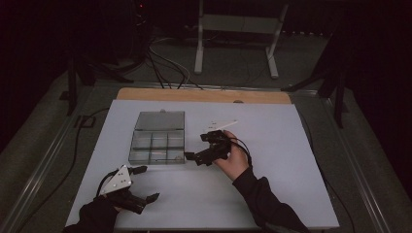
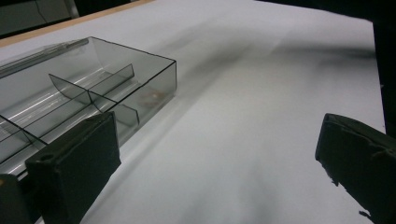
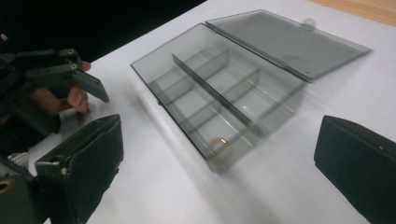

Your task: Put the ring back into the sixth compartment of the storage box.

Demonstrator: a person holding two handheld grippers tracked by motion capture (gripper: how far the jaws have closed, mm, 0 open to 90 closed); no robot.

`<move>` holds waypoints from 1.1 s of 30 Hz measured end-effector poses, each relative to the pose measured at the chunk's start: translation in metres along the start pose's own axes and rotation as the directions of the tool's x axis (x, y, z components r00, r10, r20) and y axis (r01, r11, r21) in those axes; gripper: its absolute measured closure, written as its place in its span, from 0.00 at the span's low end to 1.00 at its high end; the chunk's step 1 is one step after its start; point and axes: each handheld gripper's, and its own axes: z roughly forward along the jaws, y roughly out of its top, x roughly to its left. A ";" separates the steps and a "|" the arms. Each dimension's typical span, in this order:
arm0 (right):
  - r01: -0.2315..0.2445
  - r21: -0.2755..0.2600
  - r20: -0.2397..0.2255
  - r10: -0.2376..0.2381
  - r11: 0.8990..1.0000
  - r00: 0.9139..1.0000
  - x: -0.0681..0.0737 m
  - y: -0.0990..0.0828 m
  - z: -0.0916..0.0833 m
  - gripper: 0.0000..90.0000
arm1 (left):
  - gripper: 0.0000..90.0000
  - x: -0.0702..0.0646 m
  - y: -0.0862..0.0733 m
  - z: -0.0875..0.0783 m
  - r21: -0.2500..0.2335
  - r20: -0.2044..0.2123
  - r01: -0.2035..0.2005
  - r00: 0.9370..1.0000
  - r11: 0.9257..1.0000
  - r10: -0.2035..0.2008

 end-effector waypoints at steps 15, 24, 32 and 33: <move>-0.034 0.011 0.090 0.033 0.999 0.995 -0.024 -0.066 -0.053 0.01 | 0.01 0.000 0.000 0.002 0.010 -0.001 0.000 1.000 1.000 0.000; -0.055 -0.010 0.110 0.056 0.998 0.992 -0.031 -0.101 -0.076 0.01 | 0.01 0.000 0.000 0.001 0.006 0.000 0.000 1.000 1.000 0.000; -0.069 -0.027 0.154 0.073 0.997 0.985 -0.035 -0.122 -0.099 0.01 | 0.01 -0.001 0.000 0.001 0.008 0.001 -0.001 1.000 1.000 0.001; -0.075 -0.030 0.157 0.079 0.997 0.984 -0.036 -0.125 -0.102 0.01 | 0.01 -0.001 0.000 0.001 0.011 0.001 -0.004 1.000 1.000 0.004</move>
